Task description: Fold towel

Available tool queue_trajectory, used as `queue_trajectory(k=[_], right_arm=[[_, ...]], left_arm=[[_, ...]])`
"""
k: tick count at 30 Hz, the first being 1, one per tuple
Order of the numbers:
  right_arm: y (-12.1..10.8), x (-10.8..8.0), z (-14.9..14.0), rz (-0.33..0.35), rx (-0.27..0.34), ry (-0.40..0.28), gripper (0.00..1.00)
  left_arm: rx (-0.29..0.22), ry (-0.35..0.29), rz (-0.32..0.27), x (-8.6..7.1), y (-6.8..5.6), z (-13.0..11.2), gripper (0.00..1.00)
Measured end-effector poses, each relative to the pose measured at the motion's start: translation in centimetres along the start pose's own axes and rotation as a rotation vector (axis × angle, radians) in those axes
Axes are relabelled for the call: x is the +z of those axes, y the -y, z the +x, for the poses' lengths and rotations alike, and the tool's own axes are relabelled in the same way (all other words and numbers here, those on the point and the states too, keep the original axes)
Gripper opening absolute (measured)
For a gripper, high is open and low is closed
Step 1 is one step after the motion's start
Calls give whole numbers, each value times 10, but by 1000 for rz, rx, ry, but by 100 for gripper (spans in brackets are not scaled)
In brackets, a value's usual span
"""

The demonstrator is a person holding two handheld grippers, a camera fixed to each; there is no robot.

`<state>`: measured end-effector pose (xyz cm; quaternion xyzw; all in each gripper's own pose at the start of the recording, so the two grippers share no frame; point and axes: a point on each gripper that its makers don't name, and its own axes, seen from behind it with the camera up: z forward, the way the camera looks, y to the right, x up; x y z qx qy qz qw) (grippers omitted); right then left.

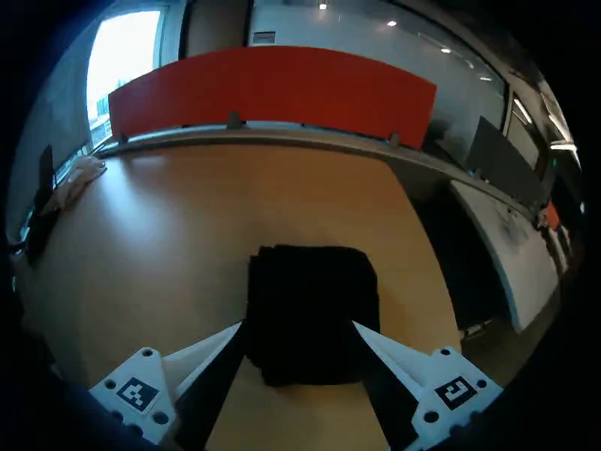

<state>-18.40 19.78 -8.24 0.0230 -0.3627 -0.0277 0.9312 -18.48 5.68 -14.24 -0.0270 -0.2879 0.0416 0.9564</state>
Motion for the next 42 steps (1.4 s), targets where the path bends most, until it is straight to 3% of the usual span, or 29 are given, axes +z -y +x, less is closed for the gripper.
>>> queue_trajectory(k=[5, 18, 26, 35, 42], right_arm=[[6, -16, 32, -11, 9, -99, 93], [23, -75, 137, -70, 15, -459, 93], [24, -99, 175, -123, 35, -626, 96], [39, -101, 192, -100, 28, -646, 98], [55, -101, 203, -79, 45, -650, 98]], left_arm=[[-9, -7, -2, 1, 1, 2, 91], [-19, -19, -12, 3, 1, 6, 91], [-26, -26, -15, 3, 1, 10, 91], [-41, -43, -19, 5, 1, 17, 91], [-47, -85, -24, 10, 4, 36, 91]])
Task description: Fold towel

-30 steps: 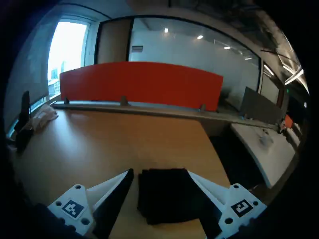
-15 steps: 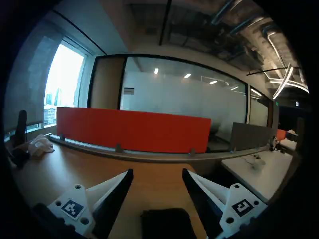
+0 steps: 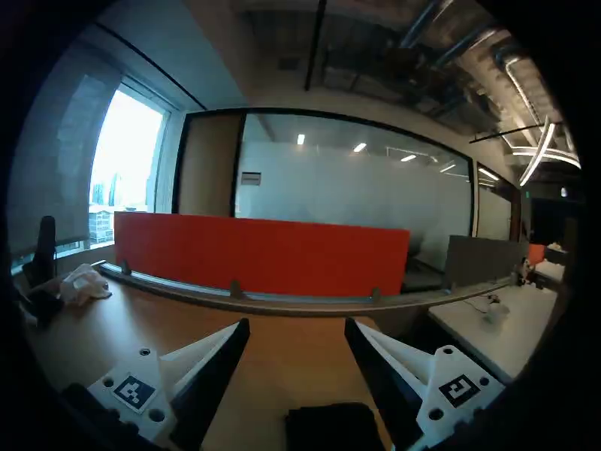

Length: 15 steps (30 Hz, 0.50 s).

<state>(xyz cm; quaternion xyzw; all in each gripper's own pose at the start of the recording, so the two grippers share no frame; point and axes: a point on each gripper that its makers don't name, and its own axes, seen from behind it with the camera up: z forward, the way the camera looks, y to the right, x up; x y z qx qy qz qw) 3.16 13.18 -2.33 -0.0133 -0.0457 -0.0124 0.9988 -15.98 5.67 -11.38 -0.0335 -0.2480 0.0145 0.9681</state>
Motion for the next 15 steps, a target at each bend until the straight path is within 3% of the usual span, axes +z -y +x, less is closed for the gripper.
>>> queue_trajectory(k=[15], right_arm=[[56, 15, 8, 52, 35, -7, 99]], left_arm=[[7, -139, 0, 27, 14, 67, 91]])
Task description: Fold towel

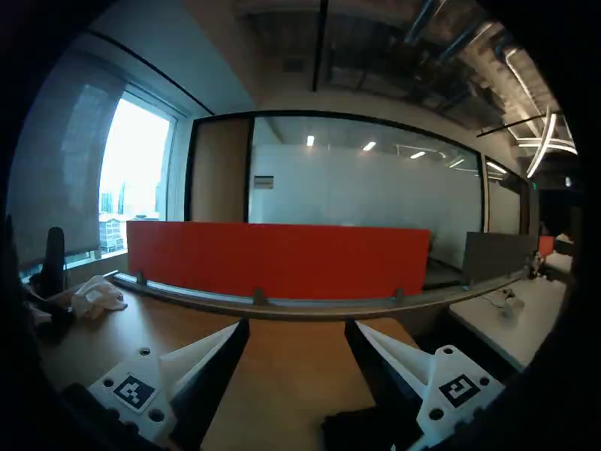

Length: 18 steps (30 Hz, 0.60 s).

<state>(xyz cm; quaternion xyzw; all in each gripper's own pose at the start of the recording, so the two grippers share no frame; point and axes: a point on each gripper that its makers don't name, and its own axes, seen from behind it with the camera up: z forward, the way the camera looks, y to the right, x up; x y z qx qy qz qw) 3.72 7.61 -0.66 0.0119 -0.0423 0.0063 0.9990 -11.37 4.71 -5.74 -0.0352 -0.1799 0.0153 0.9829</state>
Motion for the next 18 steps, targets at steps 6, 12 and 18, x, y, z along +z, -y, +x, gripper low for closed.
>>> queue_trajectory(k=[6, 12, 18], right_arm=[[19, 6, 9, -2, 24, -14, 99], [42, 11, 14, 10, 44, -18, 99], [60, 14, 16, 8, 57, -25, 99]], left_arm=[[0, -65, 13, 15, 10, 30, 91], [-24, -124, 25, 29, 18, 55, 91], [-36, -183, 34, 35, 21, 77, 91]])
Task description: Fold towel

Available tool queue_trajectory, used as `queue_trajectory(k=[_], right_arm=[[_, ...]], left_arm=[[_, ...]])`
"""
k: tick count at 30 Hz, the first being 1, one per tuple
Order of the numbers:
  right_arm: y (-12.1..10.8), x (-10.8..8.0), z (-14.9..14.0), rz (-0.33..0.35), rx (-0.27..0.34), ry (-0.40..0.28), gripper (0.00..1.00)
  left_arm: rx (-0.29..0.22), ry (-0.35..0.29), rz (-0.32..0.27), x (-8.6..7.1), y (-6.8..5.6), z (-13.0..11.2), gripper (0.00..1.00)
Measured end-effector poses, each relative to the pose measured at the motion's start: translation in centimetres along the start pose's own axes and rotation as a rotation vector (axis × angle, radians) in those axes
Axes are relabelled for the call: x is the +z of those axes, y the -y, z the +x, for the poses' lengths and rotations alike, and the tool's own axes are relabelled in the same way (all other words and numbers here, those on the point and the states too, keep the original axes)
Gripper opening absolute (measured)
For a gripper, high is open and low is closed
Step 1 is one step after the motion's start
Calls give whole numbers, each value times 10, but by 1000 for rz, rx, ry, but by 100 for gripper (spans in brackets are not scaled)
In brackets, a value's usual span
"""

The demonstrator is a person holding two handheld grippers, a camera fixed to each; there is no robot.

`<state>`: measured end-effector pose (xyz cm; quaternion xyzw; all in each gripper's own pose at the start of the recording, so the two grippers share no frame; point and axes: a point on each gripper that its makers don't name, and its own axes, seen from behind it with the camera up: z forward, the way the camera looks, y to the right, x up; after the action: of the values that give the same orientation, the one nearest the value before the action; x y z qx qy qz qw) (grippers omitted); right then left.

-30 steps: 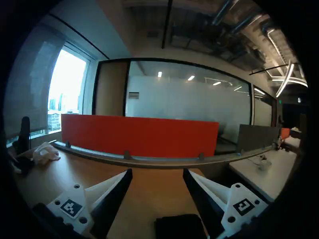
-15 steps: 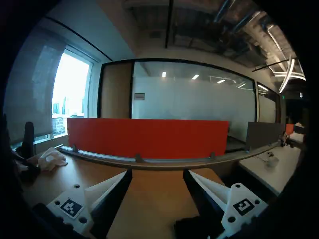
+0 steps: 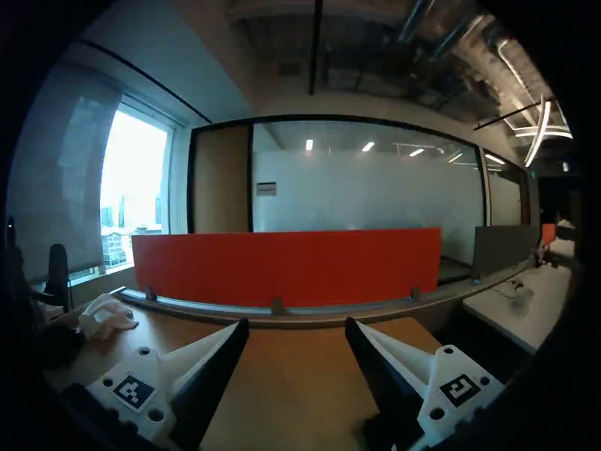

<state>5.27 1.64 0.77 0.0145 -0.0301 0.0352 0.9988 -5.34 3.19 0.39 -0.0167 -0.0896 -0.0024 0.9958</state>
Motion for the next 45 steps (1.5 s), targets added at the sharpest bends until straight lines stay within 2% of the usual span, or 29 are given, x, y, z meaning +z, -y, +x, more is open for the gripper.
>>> queue_trajectory(k=[12, 20, 24, 27, 32, 38, 41, 45], right_arm=[[16, 4, 8, 16, 26, -11, 99], [25, 3, 14, 24, 22, -8, 99], [30, 1, 17, 23, 21, -12, 99], [32, -3, 20, 18, 28, -20, 99], [31, -9, 19, 5, 37, -23, 99], [29, -13, 11, 3, 40, -20, 99], [29, -13, 6, 8, 38, -24, 99], [34, -13, -4, 28, 34, -25, 99]], left_arm=[[-32, -87, 15, 7, -1, 28, 91], [-64, -119, 26, 4, 1, 38, 91], [-67, -138, 14, 1, 0, 40, 90], [-46, -125, 3, 2, -1, 32, 91], [-5, -122, 19, 4, 0, 17, 90], [18, -128, 9, 10, -6, -5, 91], [18, -154, 9, 13, -9, -15, 91], [-5, -176, 4, 18, -13, -36, 91]])
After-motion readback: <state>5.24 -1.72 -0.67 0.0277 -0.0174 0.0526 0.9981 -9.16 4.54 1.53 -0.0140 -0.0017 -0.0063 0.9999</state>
